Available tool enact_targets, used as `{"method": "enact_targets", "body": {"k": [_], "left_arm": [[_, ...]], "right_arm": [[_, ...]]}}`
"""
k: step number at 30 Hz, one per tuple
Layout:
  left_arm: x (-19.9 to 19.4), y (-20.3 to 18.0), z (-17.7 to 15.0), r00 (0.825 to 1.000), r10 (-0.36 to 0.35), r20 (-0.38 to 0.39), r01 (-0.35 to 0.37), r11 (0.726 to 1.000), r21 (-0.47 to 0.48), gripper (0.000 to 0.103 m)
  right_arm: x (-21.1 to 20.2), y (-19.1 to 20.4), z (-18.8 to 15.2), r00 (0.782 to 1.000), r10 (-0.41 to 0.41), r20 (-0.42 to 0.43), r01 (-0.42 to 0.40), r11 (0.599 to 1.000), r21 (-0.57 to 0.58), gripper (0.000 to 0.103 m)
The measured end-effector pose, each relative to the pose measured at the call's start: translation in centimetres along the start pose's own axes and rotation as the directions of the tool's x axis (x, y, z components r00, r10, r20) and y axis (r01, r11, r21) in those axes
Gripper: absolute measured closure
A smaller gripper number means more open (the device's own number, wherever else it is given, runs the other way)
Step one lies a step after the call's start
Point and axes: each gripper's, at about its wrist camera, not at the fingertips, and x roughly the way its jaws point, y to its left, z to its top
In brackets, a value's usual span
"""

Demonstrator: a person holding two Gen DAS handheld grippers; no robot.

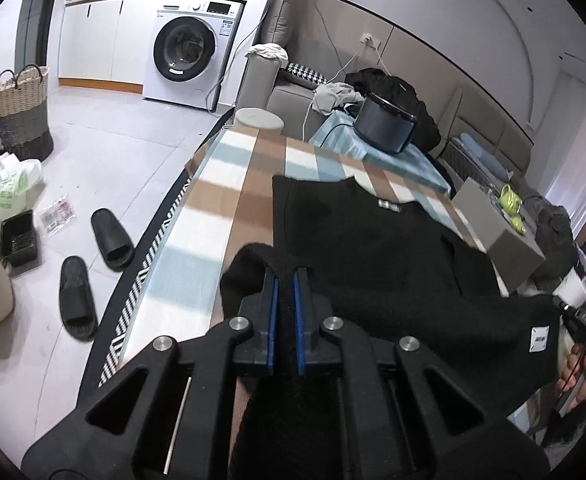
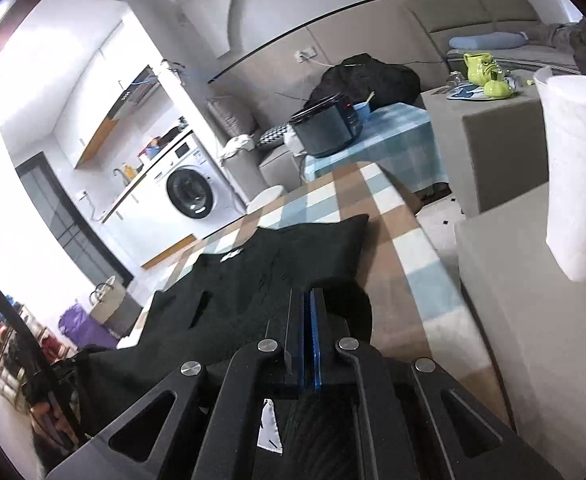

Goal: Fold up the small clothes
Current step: 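Fold the hem toward the collar with both grippers and release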

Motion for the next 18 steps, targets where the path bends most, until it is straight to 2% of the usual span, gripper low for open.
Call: {"method": "enact_targets", "body": {"k": [5, 8, 11, 13, 15, 18], "left_arm": [[5.3, 1.4, 1.9, 0.997, 0.016, -0.078, -0.018, 0.999, -0.035, 0.098], [7.6, 2.0, 1.4, 0.987, 0.045, -0.154, -0.055, 0.997, -0.060, 0.097], [8.0, 2.4, 0.2, 0.983, 0.037, -0.183, -0.049, 0.997, -0.060, 0.091], [7.7, 2.6, -0.5, 0.982, 0.034, -0.185, -0.047, 0.997, -0.063, 0.076], [7.5, 2.9, -1.1, 0.981, 0.035, -0.192, -0.049, 0.996, -0.071, 0.066], [6.8, 3.2, -2.0, 0.979, 0.029, -0.199, -0.047, 0.995, -0.085, 0.065]], "right_arm": [[4.2, -0.4, 0.5, 0.993, -0.105, -0.055, 0.108, 0.993, 0.047, 0.100], [6.7, -1.2, 0.3, 0.977, -0.168, -0.134, 0.177, 0.982, 0.059, 0.096], [7.2, -2.4, -0.3, 0.972, -0.141, -0.188, 0.158, 0.984, 0.080, 0.089], [6.7, -3.1, -0.9, 0.970, -0.093, -0.224, 0.116, 0.989, 0.087, 0.079], [6.2, -3.5, -1.8, 0.964, -0.091, -0.250, 0.112, 0.991, 0.074, 0.078], [5.7, -3.8, -3.2, 0.949, -0.069, -0.307, 0.094, 0.993, 0.067, 0.077]]}}
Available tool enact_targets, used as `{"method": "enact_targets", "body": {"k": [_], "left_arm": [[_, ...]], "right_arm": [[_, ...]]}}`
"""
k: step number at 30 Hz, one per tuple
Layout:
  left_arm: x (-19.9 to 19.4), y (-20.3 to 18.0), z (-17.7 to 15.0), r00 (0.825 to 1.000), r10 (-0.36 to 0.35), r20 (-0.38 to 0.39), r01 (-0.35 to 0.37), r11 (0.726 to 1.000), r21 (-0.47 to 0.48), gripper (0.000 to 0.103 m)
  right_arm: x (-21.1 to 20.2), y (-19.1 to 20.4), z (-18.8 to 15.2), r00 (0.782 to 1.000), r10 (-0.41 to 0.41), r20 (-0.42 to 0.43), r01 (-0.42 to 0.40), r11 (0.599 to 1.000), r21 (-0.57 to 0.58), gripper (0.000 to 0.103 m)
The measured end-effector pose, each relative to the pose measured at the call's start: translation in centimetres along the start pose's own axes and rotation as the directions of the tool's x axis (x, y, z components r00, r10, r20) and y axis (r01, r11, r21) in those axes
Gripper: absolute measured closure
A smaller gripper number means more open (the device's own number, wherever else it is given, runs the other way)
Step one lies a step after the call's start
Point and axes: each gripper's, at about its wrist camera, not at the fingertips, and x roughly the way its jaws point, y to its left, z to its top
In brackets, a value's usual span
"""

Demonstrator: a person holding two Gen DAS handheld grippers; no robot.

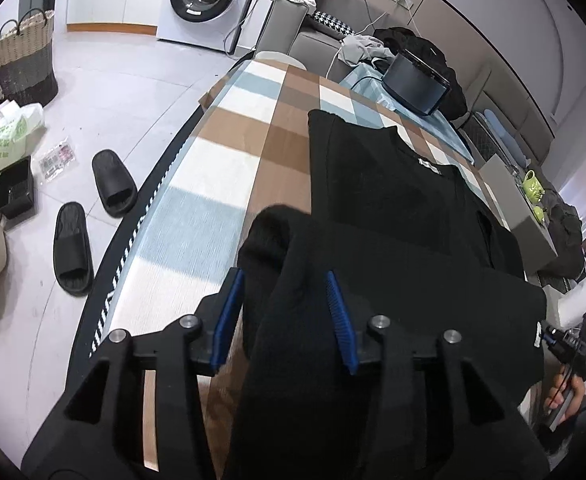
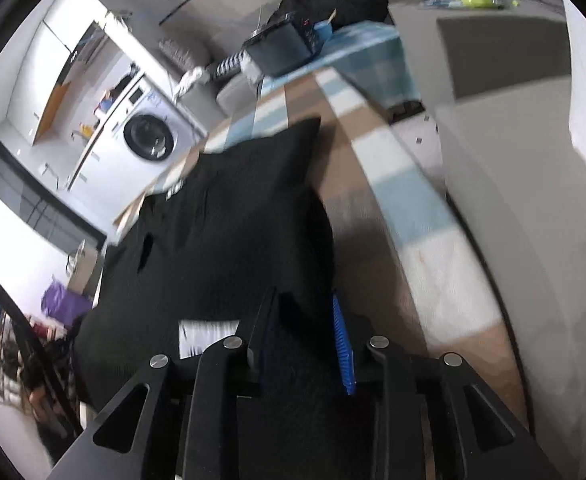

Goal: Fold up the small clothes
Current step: 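Fold the hem toward the collar with both grippers and release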

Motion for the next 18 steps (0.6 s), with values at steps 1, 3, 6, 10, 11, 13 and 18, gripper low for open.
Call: {"method": "enact_targets", "body": {"k": [1, 3, 6, 10, 11, 13, 18], "left_arm": [[-0.2, 0.1, -0.3, 1.000, 0.000, -0.002, 0.000, 1.000, -0.003, 0.064], [-0.9, 0.4, -1.0, 1.000, 0.002, -0.004, -0.002, 1.000, -0.006, 0.063], [-1.9, 0.8, -2.0, 1.000, 0.004, 0.002, -0.003, 1.000, -0.025, 0.063], [-2.7, 0.9, -3.0, 1.000, 0.000, 0.002, 0.000, 1.000, -0.030, 0.063], [-2.8, 0.8, -3.1, 1.000, -0.001, 0.003, 0.001, 1.000, -0.028, 0.063], [-3.2, 0.6, -3.5, 1.000, 0.006, -0.001, -0.006, 1.000, -0.013, 0.063], [-4.7, 0.7, -4.9, 1.000, 0.030, 0.002, -0.030, 0.999, -0.018, 0.063]], "right_arm": [[-0.1, 0.0, -0.5, 1.000, 0.006, -0.013, -0.006, 1.000, -0.005, 0.077], [-0.6, 0.1, -1.3, 1.000, 0.013, -0.022, -0.013, 1.000, -0.022, 0.075], [-1.8, 0.3, -2.8, 1.000, 0.026, -0.012, -0.026, 0.999, -0.032, 0.065], [-2.2, 0.0, -3.9, 1.000, 0.025, -0.015, -0.025, 0.999, -0.022, 0.064], [-2.2, -0.1, -4.0, 1.000, 0.020, -0.017, -0.020, 1.000, -0.016, 0.064], [-2.5, 0.1, -4.1, 0.999, 0.025, -0.021, -0.025, 1.000, -0.019, 0.064], [-4.4, 0.5, -5.4, 0.999, 0.039, -0.006, -0.039, 0.999, 0.028, 0.064]]}}
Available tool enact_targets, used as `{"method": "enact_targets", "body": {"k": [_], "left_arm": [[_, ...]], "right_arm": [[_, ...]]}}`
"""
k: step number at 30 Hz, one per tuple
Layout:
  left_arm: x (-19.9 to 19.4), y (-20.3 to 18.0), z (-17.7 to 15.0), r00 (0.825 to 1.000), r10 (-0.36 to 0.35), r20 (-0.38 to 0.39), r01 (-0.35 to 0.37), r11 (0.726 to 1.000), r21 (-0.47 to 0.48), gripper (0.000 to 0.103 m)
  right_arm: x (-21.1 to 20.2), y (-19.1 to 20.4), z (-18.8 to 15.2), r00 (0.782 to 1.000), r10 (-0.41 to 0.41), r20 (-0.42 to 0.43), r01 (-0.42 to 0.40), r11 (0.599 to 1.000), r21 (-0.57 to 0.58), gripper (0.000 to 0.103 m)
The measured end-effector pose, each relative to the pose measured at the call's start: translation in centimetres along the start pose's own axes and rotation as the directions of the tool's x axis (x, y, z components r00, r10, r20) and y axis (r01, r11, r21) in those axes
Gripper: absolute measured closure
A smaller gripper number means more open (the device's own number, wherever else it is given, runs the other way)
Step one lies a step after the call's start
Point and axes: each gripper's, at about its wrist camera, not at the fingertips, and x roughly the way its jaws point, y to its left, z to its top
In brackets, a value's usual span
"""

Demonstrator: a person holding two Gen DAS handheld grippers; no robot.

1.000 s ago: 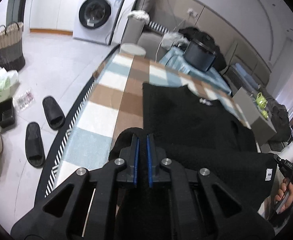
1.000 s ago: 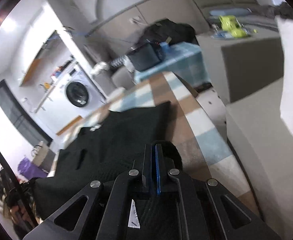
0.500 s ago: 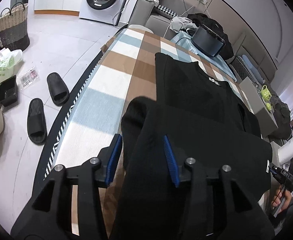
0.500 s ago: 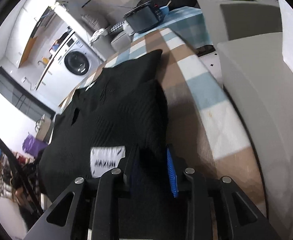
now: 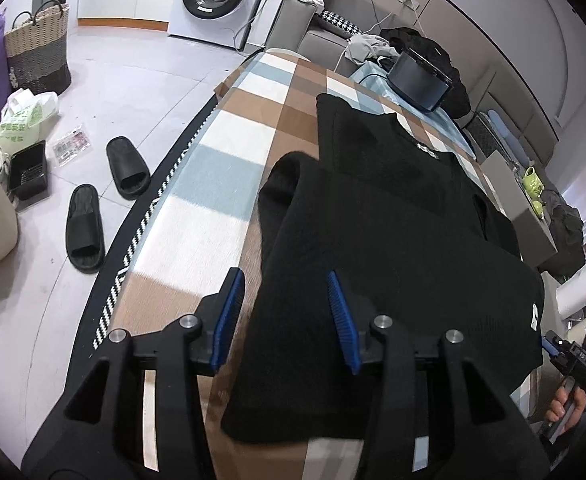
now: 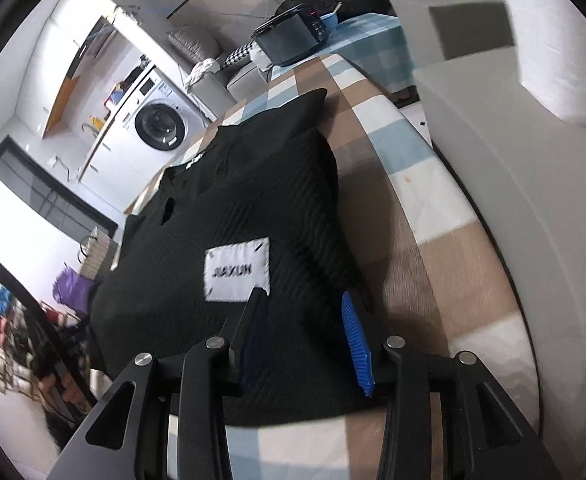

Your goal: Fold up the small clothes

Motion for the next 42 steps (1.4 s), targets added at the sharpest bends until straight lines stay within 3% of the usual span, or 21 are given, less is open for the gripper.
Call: {"method": "enact_targets", "body": {"k": [5, 9, 14, 16, 21, 24, 29, 36, 38, 39, 40, 42], "left_arm": [[-1.8, 0.1, -1.8, 1.000, -0.001, 0.007, 0.001, 1.000, -0.011, 0.063], [-3.1, -0.4, -3.0, 1.000, -0.005, 0.003, 0.005, 1.000, 0.004, 0.062], [-3.8, -1.5, -3.9, 1.000, -0.026, 0.000, 0.026, 1.000, 0.012, 0.050], [-4.0, -1.7, -4.3, 1.000, -0.027, 0.000, 0.027, 1.000, 0.013, 0.041], [-4.1, -2.2, -4.8, 0.999, -0.032, -0.007, 0.033, 0.999, 0.017, 0.037], [-4.2, -2.8, -5.0, 0.999, -0.036, -0.010, 0.037, 0.999, 0.034, 0.037], [-4.1, -4.2, -5.8, 0.997, -0.052, -0.051, 0.056, 0.995, 0.082, 0.036], [-4.1, -5.0, -7.6, 0.991, -0.089, -0.103, 0.099, 0.990, 0.102, 0.036], [-4.1, -5.2, -7.7, 0.990, -0.091, -0.105, 0.102, 0.989, 0.104, 0.036], [-4.2, -5.1, -7.8, 0.990, -0.095, -0.106, 0.106, 0.989, 0.106, 0.036], [-4.3, -5.2, -7.8, 0.990, -0.098, -0.105, 0.110, 0.988, 0.110, 0.036], [-4.5, -5.3, -7.9, 0.991, -0.094, -0.098, 0.105, 0.987, 0.118, 0.036]], "right_arm": [[-2.5, 0.5, -2.5, 0.995, 0.086, 0.056, -0.091, 0.992, 0.088, 0.064], [-2.8, 1.4, -4.7, 0.994, 0.100, 0.048, -0.104, 0.990, 0.092, 0.063], [-1.4, 0.1, -5.7, 0.996, 0.093, 0.000, -0.092, 0.979, 0.180, 0.062], [-1.5, -0.7, -5.8, 0.994, 0.103, 0.020, -0.105, 0.971, 0.214, 0.062], [-1.0, -1.8, -5.3, 0.994, 0.097, 0.044, -0.105, 0.964, 0.243, 0.062], [-0.5, -1.3, -4.6, 0.991, 0.120, 0.056, -0.130, 0.963, 0.235, 0.062], [-0.3, 0.8, -4.2, 0.968, 0.232, 0.095, -0.244, 0.959, 0.145, 0.062], [2.0, 2.4, -4.4, 0.974, 0.223, 0.037, -0.225, 0.970, 0.096, 0.063], [2.5, 3.1, -4.5, 0.975, 0.222, 0.029, -0.223, 0.972, 0.072, 0.074], [2.4, 3.7, -4.5, 0.975, 0.219, 0.034, -0.220, 0.975, 0.042, 0.088], [2.1, 4.1, -4.6, 0.974, 0.221, 0.046, -0.222, 0.975, 0.025, 0.093], [0.5, 4.7, -4.7, 0.952, 0.286, 0.110, -0.288, 0.958, -0.001, 0.100]]}}
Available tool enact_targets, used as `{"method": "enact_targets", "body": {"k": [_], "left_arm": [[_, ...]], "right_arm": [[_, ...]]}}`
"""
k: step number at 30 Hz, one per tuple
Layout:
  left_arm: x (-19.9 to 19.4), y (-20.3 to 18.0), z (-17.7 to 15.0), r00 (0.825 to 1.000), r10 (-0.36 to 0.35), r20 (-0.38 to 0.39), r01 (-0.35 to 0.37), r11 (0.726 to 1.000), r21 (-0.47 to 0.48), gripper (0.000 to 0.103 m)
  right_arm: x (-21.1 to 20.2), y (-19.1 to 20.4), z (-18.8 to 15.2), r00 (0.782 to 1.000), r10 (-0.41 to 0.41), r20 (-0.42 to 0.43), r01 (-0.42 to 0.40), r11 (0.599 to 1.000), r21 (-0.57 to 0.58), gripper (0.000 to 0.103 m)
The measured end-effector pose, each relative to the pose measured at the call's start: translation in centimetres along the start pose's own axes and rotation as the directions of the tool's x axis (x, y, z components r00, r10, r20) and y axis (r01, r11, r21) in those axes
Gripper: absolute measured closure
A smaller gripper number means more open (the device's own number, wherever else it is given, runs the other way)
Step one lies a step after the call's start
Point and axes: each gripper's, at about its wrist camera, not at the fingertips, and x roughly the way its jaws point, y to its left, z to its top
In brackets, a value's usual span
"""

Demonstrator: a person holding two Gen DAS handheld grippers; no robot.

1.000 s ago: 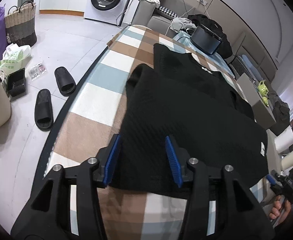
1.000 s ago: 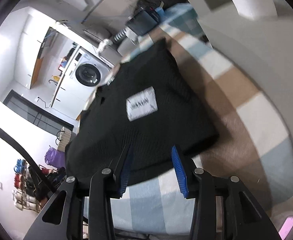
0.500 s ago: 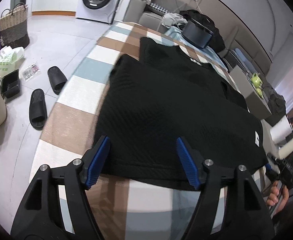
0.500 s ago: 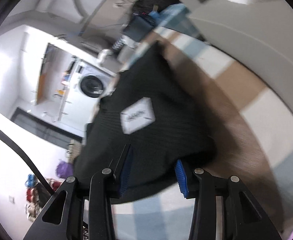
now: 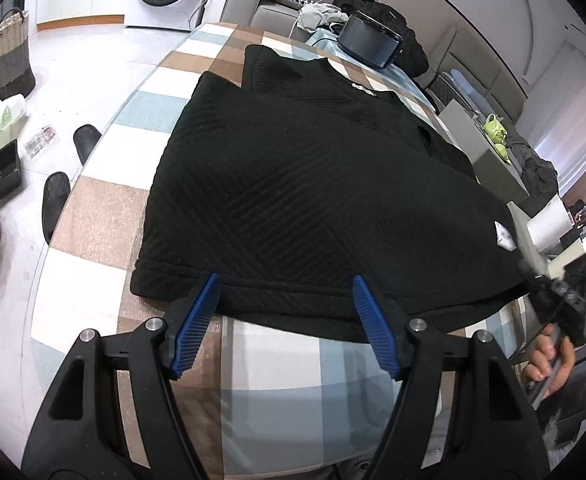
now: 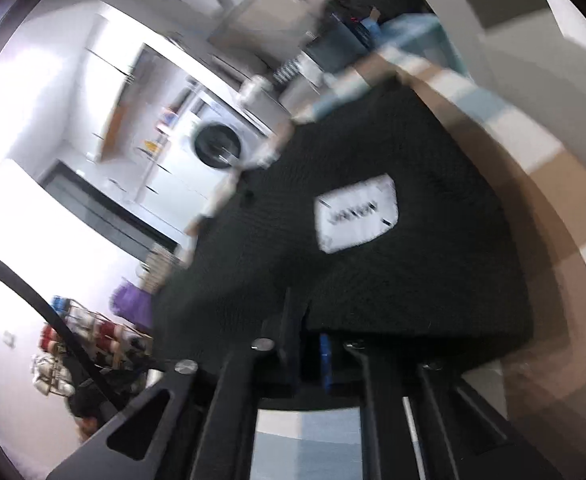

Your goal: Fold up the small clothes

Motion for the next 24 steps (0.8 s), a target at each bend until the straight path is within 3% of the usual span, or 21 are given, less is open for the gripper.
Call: {"method": "enact_targets", "body": {"k": [3, 6, 12, 19, 22, 24], "left_arm": [[0.0, 0.2, 0.2, 1.000, 0.003, 0.003, -0.002, 1.000, -0.005, 0.036], [0.2, 0.3, 0.3, 1.000, -0.006, 0.003, 0.007, 1.000, -0.008, 0.036], [0.8, 0.1, 0.9, 1.000, -0.004, -0.001, 0.004, 1.000, 0.008, 0.036], [0.5, 0.9, 1.6, 0.999, 0.016, 0.030, -0.016, 1.000, -0.007, 0.036], [0.2, 1.6, 2.4, 0.998, 0.037, 0.058, -0.036, 0.999, -0.011, 0.036], [0.0, 2.2, 3.2, 0.996, 0.047, 0.077, -0.045, 0.999, -0.017, 0.036]], "right_arm": [[-2.0, 0.5, 0.3, 0.998, 0.042, 0.056, -0.043, 0.999, 0.011, 0.100], [-2.7, -0.1, 0.0, 0.995, 0.080, 0.051, -0.083, 0.995, 0.053, 0.100], [0.5, -0.8, -1.3, 0.993, -0.064, -0.102, 0.069, 0.996, 0.047, 0.098], [2.1, -2.3, -1.7, 0.987, -0.117, -0.108, 0.130, 0.984, 0.120, 0.098], [1.4, -1.8, -1.6, 0.991, -0.090, -0.097, 0.099, 0.991, 0.092, 0.099], [0.6, -1.2, -1.5, 0.983, -0.136, -0.124, 0.141, 0.990, 0.029, 0.098]]}}
